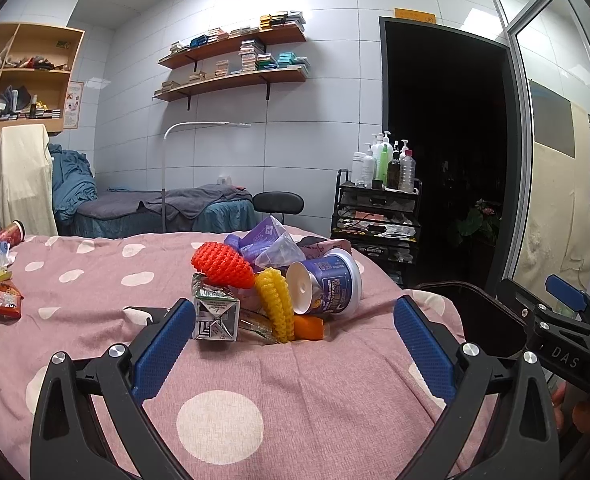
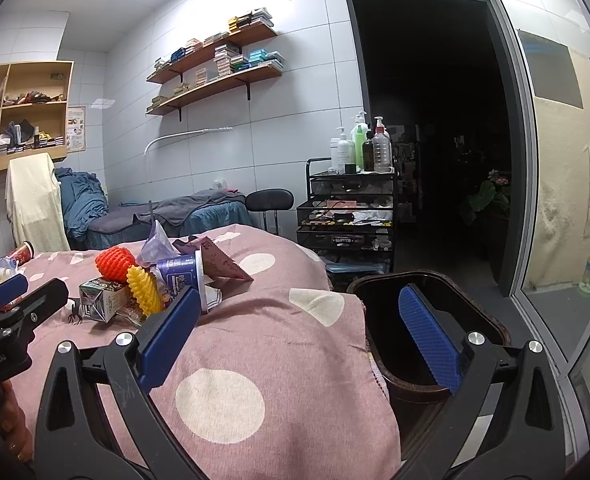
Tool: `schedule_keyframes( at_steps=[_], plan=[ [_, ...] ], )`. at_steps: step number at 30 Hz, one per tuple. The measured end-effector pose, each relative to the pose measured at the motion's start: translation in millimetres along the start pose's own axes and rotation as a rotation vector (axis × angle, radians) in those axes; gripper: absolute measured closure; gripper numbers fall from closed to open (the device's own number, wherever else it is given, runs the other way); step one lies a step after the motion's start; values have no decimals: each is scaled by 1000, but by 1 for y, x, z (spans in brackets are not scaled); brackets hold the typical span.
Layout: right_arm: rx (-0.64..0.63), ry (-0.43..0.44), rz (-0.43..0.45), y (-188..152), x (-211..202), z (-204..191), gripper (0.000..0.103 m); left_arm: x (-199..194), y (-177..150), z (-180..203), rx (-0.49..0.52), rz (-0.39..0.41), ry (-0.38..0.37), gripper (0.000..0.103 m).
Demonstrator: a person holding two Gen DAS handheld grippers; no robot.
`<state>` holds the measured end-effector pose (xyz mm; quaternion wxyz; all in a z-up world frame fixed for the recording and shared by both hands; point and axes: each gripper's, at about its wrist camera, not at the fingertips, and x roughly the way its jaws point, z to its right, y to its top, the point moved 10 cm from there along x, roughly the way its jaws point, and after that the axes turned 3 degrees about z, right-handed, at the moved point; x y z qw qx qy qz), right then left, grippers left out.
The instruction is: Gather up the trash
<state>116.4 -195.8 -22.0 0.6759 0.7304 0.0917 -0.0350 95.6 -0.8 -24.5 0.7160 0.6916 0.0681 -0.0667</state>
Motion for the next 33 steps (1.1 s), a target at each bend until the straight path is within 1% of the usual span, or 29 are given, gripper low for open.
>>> schedule_keyframes(
  at_steps=[33],
  plan=[
    [1,7,-20,-5,3,-2,5,1,-1,-1,-1,0,-1,5]
  ],
)
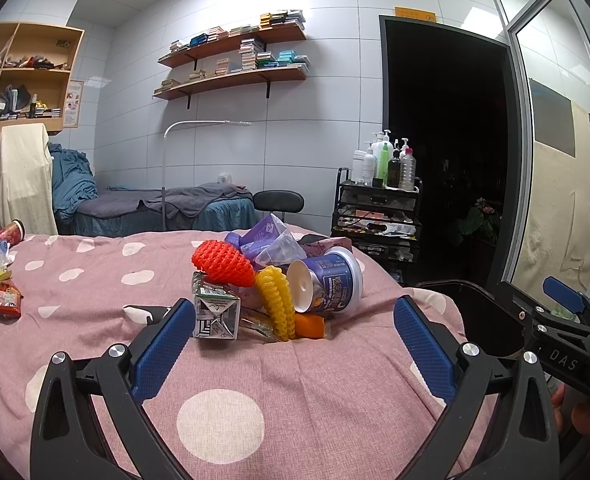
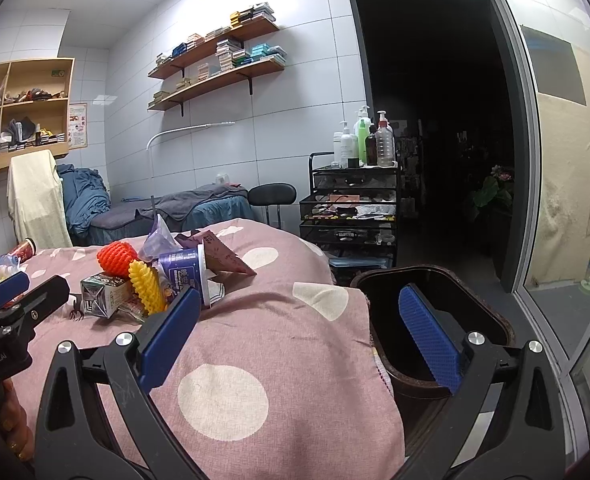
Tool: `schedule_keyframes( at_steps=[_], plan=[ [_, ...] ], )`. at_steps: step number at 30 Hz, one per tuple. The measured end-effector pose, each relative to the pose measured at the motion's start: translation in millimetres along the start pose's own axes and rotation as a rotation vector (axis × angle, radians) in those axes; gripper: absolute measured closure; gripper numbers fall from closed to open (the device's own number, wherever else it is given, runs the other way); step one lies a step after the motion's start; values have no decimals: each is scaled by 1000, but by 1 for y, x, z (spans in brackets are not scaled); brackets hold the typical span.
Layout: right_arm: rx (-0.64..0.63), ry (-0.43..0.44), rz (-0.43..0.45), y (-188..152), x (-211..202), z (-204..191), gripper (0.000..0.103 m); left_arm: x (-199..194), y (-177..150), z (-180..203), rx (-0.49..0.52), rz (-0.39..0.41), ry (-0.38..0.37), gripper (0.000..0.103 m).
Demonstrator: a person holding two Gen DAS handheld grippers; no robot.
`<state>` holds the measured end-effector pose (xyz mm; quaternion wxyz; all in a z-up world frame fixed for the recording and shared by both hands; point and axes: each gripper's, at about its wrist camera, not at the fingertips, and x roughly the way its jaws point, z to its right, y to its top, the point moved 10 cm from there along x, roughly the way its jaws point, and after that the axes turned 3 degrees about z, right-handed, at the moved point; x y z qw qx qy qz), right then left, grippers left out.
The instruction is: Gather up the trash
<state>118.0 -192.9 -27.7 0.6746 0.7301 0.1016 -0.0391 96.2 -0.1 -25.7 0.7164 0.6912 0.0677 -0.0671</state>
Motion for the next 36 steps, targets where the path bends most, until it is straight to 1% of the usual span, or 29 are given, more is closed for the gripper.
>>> schedule_keyframes(
  at_steps=[24,32,36],
  plan=[
    [-5,9,-22,-1,6,-3,5,4,-9,-5,-7,-12,2,5],
    [-6,15,-37,-5,9,-3,5,7,-13,-6,-8,-32,7,5],
    [-15,31,-54,-8,14,-8,5,12,-17,-7,-3,-66,1,5]
  ],
)
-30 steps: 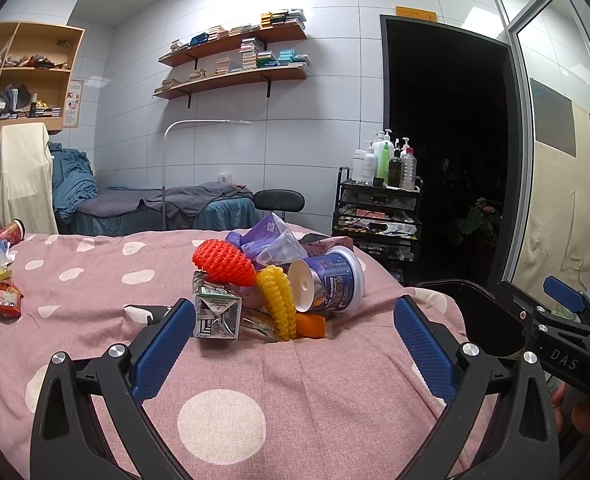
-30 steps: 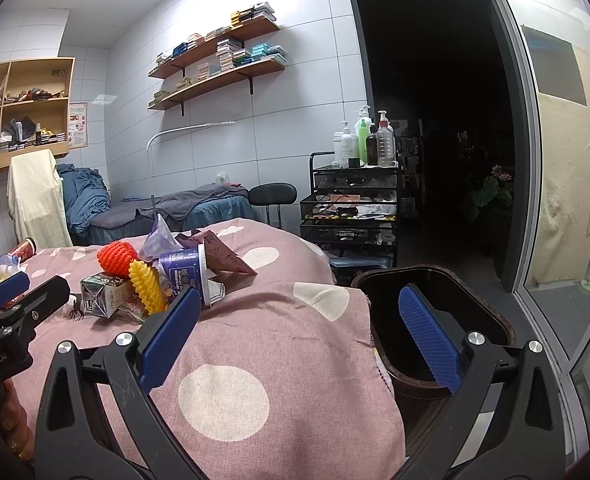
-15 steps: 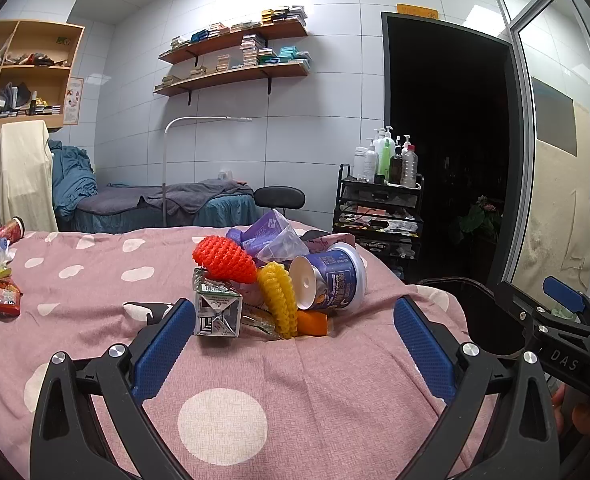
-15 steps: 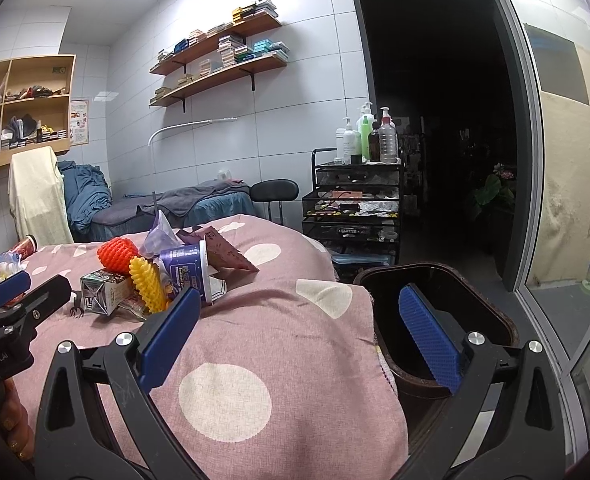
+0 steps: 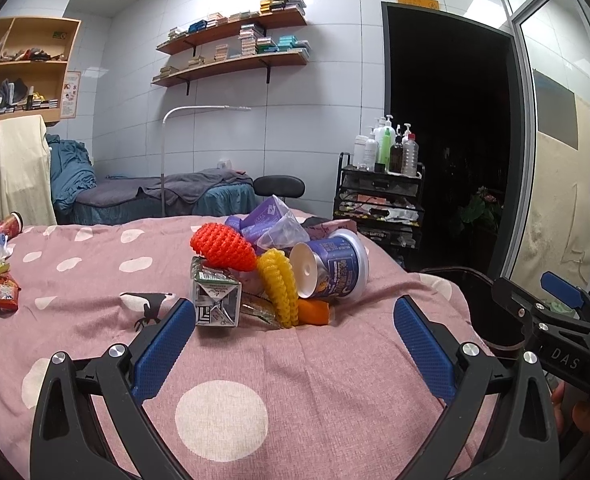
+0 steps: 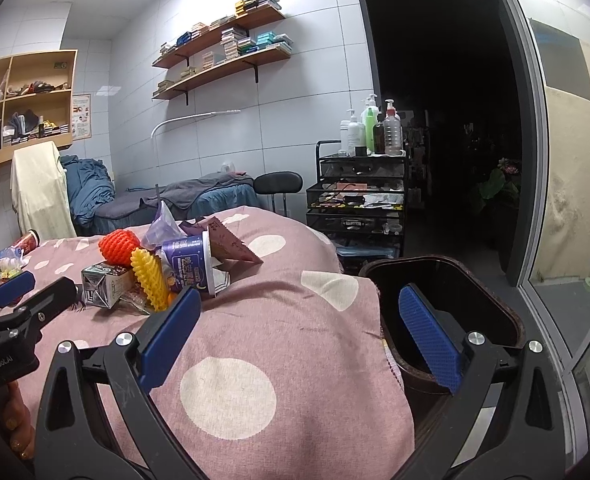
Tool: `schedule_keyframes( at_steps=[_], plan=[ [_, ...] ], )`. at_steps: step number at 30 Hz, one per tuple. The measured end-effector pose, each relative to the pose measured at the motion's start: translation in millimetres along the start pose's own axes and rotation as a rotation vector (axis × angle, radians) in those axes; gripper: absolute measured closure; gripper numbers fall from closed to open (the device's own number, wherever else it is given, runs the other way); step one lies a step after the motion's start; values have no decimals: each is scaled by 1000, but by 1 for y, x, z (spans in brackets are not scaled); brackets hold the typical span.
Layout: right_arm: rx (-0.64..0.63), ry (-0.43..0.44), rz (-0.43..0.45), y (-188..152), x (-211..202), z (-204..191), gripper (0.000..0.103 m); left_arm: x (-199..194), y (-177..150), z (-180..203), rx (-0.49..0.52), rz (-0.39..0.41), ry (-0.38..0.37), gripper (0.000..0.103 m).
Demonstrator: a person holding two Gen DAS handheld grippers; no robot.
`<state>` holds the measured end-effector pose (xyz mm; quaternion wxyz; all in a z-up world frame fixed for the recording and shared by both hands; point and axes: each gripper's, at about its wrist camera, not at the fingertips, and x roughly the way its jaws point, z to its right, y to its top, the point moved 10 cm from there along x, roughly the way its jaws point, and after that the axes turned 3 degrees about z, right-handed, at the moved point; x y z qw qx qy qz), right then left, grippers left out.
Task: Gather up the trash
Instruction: 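Grasp the pink snack wrapper with the right tool while the left tool grasps the green juice carton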
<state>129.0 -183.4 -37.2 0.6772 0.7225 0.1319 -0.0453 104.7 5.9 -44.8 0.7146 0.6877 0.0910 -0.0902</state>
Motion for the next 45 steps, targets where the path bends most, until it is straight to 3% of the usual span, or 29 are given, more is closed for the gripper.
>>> schedule_keyframes(
  at_steps=[7,13,19,27,38,41,45],
  plan=[
    [-38,37,-44,-3,17,-11,5,16,-11,-15,0,-105,25,5],
    [-95,83,-99,-2,42,-27,5,31,-11,-41,10,-168,96,5],
    [-82,166,-209,-5,78,-39,5,56,-7,-61,-12,-221,117,6],
    [-101,209,-277,2,126,-40,5,88,-13,-70,-18,-317,118,14],
    [-310,369,-396,5,222,-65,31,107,-16,-75,-66,-379,119,26],
    [-344,461,-409,2,234,-80,38,110,-17,-77,-76,-387,123,33],
    [-379,521,-405,2,246,-97,43,116,-18,-83,-113,-403,112,40]
  ],
)
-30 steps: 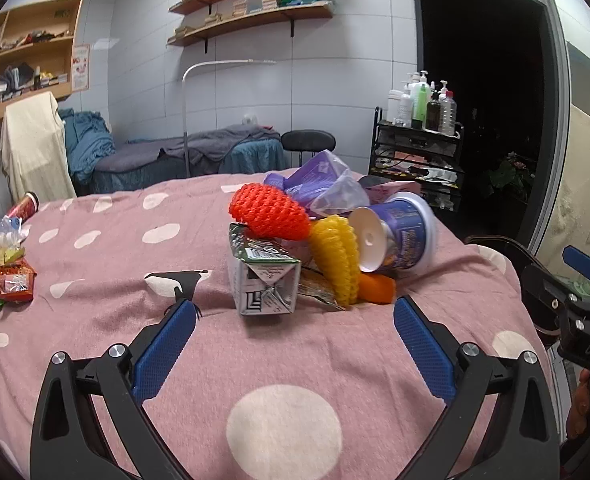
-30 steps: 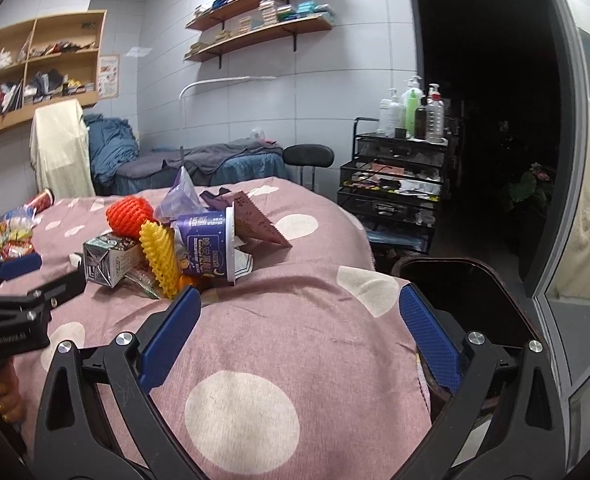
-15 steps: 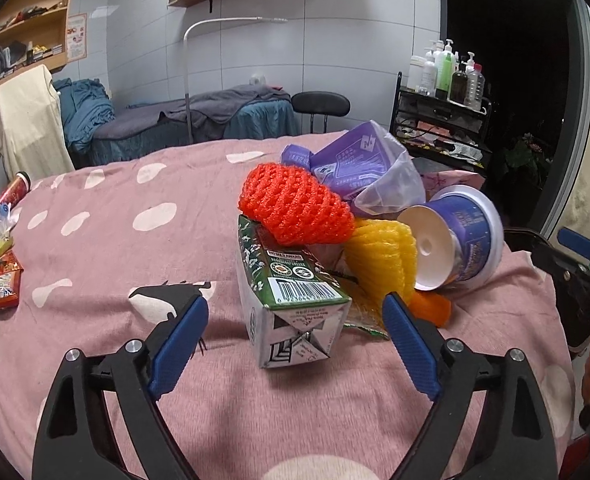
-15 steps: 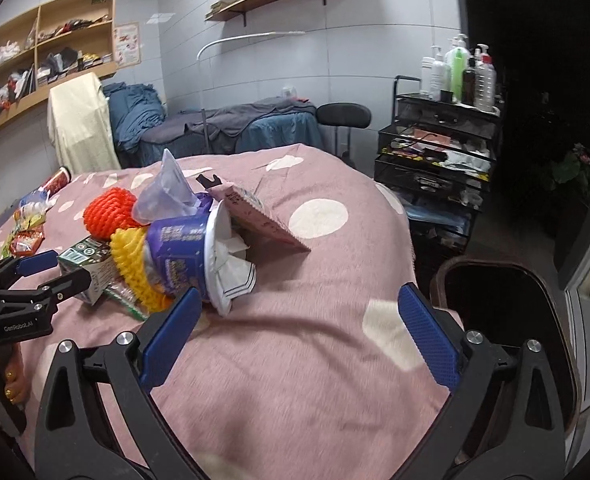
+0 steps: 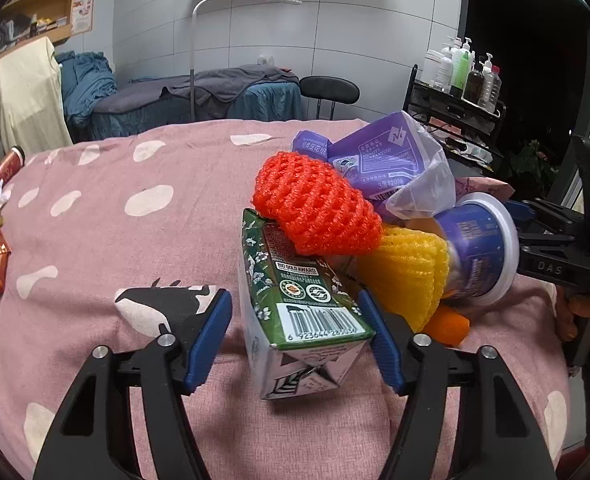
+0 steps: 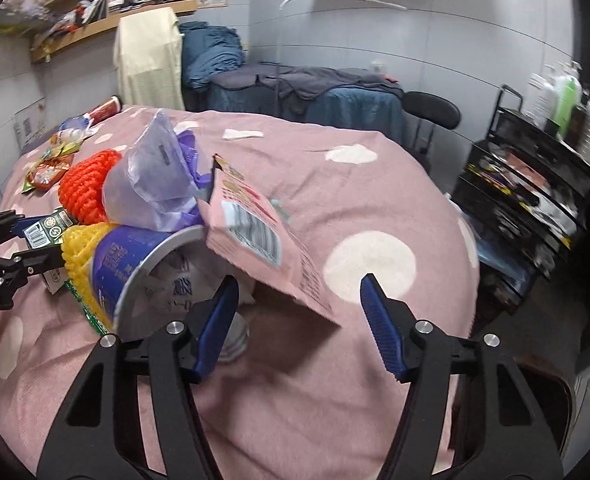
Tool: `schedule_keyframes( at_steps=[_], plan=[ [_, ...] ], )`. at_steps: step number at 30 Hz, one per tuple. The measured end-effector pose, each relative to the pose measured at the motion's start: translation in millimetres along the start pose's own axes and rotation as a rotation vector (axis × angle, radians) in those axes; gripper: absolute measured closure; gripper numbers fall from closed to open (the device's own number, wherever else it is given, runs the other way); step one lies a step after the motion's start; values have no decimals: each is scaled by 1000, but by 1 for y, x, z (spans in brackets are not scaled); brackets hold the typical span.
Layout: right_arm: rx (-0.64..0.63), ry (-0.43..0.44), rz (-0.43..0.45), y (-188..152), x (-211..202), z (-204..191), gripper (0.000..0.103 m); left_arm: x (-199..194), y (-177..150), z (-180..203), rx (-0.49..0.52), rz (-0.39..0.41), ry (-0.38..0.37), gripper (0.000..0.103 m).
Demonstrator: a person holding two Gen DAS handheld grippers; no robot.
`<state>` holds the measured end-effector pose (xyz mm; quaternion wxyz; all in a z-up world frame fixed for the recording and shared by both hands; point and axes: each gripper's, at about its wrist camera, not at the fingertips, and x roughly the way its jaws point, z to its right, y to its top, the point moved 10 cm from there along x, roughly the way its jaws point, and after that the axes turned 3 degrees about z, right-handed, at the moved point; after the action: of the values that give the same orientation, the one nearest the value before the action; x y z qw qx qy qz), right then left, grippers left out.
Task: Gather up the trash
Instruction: 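Grasp the pink snack wrapper with the right tool while the left tool grasps the green juice carton, then carry the pink wrapper to the brown bin and open the right tool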
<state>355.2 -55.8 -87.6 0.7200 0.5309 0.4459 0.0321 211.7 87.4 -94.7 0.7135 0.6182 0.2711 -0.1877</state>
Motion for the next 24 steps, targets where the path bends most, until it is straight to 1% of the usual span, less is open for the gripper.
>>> schedule_keyframes(
  at_steps=[1,2,3,4,5,6,7,10,13,20,24],
  plan=[
    [-7,4,-1,1,1,-3,48,1,0,-1,-5,-3,-2,43],
    [-20,17,-9,3,6,-6,59,2,0,-1,-7,-7,-2,45],
    [-28,24,-15,2,7,-9,66,2,0,-2,-10,-8,-3,45],
    [-39,25,-23,2,9,-12,77,1,-1,-2,-14,-6,-6,46],
    [-45,20,-24,3,9,-13,83,0,-1,-3,-20,-3,-7,47],
    [-51,16,-20,3,8,-15,84,-1,-1,-4,-25,1,-6,47],
    [-49,15,-11,3,5,-17,89,-2,-1,-4,-28,4,-5,48],
    [-25,-9,21,2,-10,-16,90,-7,-2,-5,-30,15,-2,49],
    [34,-23,57,0,-30,-12,93,-14,-4,-7,-34,30,0,49],
    [111,-50,125,-8,-73,-12,93,-38,-4,-15,-82,69,-26,50],
    [139,-74,167,-12,-97,-13,93,-56,-1,-17,-91,110,-40,50]
  ],
)
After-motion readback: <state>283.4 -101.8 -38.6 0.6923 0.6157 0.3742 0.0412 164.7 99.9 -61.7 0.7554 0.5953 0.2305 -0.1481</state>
